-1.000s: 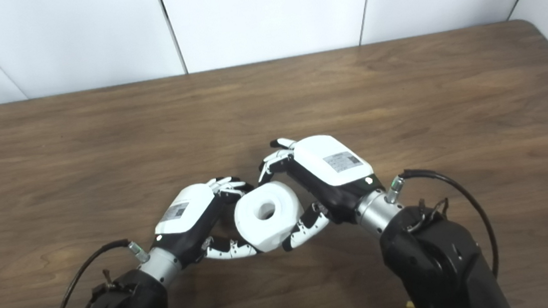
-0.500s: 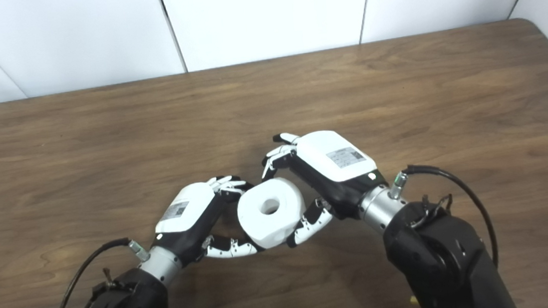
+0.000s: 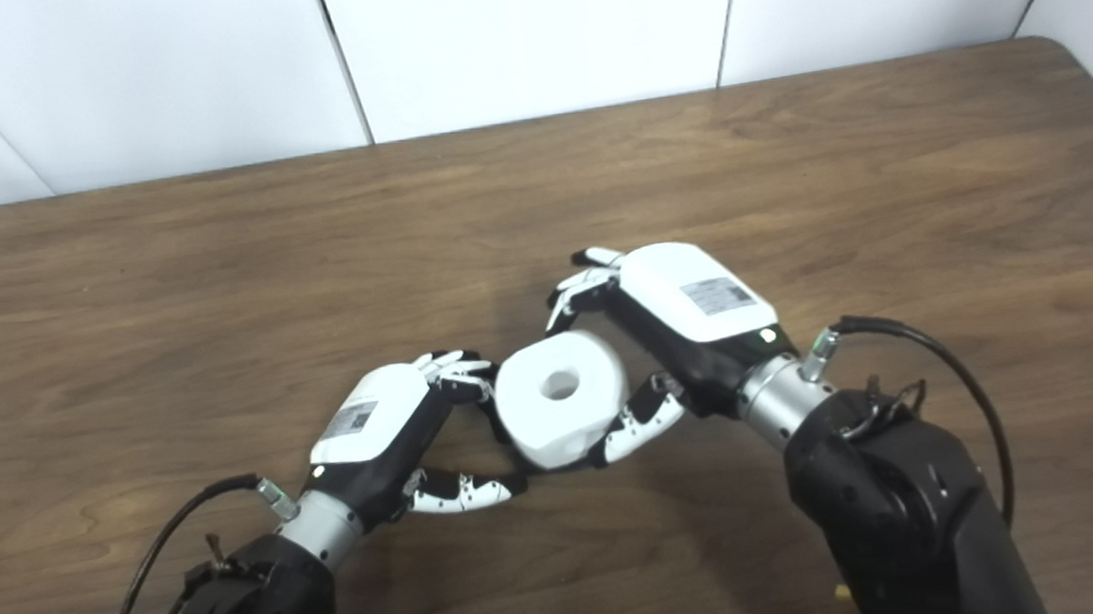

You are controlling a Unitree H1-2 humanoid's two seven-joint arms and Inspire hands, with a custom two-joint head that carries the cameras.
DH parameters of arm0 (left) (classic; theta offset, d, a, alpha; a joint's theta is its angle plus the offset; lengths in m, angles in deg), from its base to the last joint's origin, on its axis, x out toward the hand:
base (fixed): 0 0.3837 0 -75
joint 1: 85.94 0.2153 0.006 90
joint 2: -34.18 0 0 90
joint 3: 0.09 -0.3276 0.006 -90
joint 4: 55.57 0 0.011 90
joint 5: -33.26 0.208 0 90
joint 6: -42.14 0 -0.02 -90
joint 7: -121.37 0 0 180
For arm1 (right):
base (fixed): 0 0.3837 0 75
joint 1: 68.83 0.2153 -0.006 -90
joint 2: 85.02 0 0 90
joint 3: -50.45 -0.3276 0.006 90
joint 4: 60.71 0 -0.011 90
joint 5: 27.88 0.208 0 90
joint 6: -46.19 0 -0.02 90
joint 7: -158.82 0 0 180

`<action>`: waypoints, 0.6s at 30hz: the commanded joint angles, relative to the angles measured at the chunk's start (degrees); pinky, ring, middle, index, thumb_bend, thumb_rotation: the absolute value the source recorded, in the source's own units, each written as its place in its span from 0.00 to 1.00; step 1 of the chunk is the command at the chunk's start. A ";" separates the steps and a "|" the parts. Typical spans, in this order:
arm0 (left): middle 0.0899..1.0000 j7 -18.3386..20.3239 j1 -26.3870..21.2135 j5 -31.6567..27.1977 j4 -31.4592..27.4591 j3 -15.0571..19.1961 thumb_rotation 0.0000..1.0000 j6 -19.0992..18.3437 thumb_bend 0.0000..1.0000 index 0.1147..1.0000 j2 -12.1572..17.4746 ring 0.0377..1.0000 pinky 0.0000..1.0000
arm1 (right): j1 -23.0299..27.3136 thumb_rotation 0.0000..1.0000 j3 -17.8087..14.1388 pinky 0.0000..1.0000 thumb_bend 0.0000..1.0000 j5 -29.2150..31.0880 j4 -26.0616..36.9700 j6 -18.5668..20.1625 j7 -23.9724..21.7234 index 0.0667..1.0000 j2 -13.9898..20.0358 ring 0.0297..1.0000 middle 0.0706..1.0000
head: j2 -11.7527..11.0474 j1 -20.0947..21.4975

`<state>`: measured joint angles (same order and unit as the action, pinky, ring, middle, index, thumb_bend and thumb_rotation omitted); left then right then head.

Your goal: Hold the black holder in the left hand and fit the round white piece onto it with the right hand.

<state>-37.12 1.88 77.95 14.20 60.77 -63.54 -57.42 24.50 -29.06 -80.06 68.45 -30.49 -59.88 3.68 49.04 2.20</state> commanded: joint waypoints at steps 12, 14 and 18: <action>0.83 6.97 2.18 -0.77 3.15 -1.58 0.06 -4.61 0.50 0.43 0.80 0.91 0.91 | -0.03 0.13 0.10 0.82 0.52 0.23 0.12 -1.50 2.56 0.44 0.29 0.91 0.76 | 0.30 -0.11; 0.83 6.86 2.20 -0.76 3.24 -1.56 0.06 -4.53 0.50 0.43 0.72 0.91 0.91 | -0.06 0.13 0.21 0.82 0.52 0.28 0.01 -1.67 2.72 0.44 0.30 0.91 0.76 | 0.30 -0.14; 0.82 6.68 2.31 -0.72 3.05 -1.46 0.06 -4.47 0.50 0.43 0.60 0.91 0.90 | -0.05 0.14 0.59 0.83 0.52 0.28 -0.04 -1.52 2.58 0.44 0.06 0.92 0.76 | 0.37 -0.19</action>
<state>-36.32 1.39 78.24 14.04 60.84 -63.95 -57.48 23.49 -28.46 -80.10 67.71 -30.71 -58.93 3.91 49.39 1.93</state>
